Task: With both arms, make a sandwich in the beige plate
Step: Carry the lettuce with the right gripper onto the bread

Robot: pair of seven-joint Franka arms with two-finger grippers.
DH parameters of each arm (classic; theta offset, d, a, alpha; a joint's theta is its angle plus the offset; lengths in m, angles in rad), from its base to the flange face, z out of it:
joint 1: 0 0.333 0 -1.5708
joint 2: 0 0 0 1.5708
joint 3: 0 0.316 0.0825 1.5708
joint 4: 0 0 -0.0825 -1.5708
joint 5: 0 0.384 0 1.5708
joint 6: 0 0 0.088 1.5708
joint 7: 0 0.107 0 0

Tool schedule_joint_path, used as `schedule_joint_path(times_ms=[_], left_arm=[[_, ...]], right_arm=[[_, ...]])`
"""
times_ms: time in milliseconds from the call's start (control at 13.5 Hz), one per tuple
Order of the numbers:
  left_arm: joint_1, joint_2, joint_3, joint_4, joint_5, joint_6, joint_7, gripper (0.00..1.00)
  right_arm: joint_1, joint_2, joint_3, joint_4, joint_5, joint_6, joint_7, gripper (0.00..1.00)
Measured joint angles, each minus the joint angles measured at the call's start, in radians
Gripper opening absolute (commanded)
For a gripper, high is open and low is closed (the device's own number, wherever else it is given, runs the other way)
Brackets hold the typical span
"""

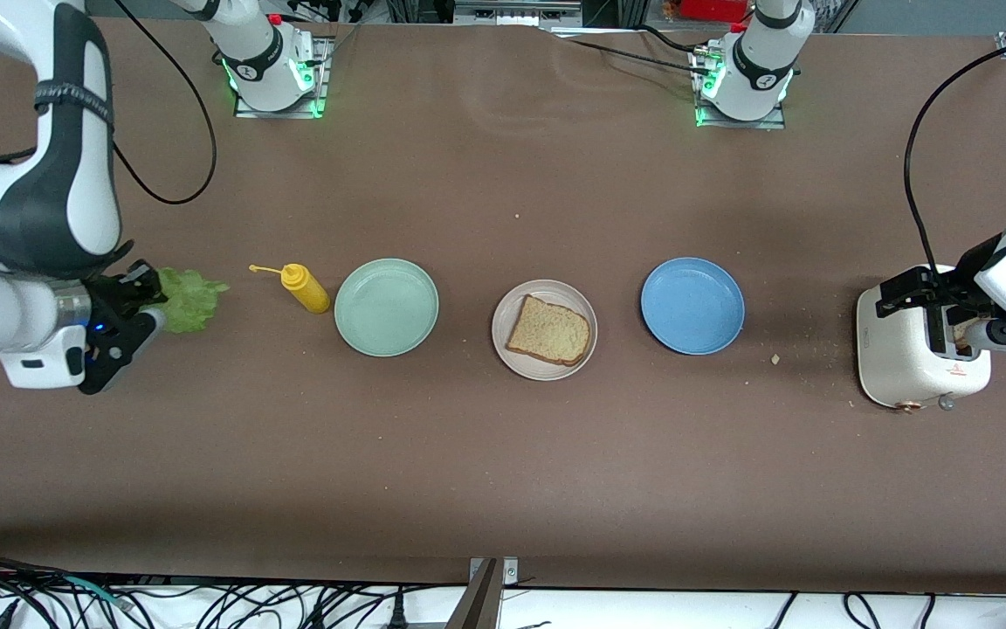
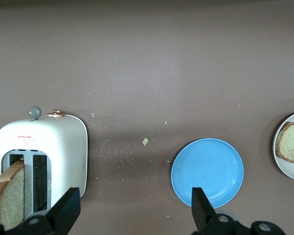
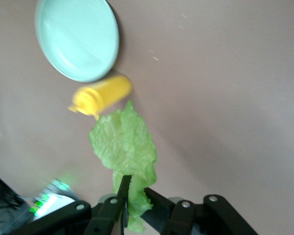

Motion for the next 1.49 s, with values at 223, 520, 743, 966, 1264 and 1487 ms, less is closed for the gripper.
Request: schedule_joint_path(times_ms=[223,520,743,966,1264,1487], left_arm=[[0.000,0.000,0.000,0.000,0.000,0.000,0.000,1.00],[0.000,0.000,0.000,0.000,0.000,0.000,0.000,1.00],[0.000,0.000,-0.001,-0.001,0.000,0.000,0.000,1.00],[0.000,0.000,-0.001,-0.001,0.000,0.000,0.000,1.00],[0.000,0.000,-0.001,-0.001,0.000,0.000,0.000,1.00],[0.000,0.000,-0.001,-0.001,0.000,0.000,0.000,1.00]], right_arm=[[0.044,-0.018,0.007,0.002,0.145,-0.021,0.220,0.00],[0.099,0.016,0.019,-0.005,0.321,0.060,0.510,0.00],[0.159,0.075,0.025,-0.026,0.460,0.231,0.727,0.00],[0.231,0.133,0.030,-0.049,0.521,0.414,0.906,0.00],[0.367,0.183,0.033,-0.064,0.612,0.659,1.152,0.00],[0.471,0.196,0.034,-0.124,0.708,0.869,1.295,0.00]])
